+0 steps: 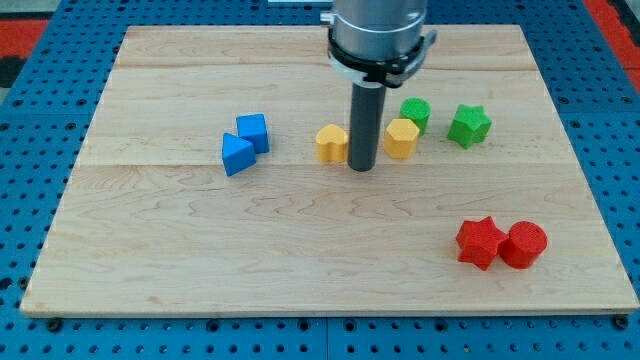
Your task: Place the yellow heart towards the top center of the board
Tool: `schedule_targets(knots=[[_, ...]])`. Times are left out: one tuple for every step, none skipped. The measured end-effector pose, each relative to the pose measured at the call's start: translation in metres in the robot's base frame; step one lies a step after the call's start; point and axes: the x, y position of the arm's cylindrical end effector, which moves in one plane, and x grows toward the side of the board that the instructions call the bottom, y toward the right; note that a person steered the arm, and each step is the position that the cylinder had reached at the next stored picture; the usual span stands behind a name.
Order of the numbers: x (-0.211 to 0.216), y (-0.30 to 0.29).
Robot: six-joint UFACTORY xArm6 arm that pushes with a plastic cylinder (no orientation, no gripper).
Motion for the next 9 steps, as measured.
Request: schedule_targets(knots=[[-0.02,-0.009],[-0.021,-0.018],[-0.019,-0.042],[-0.044,-0.051],[-0.08,-0.051],[-0.111,-0.051],[-0.144,-0.055],[-0.166,-0.055],[-0.191,-0.055]])
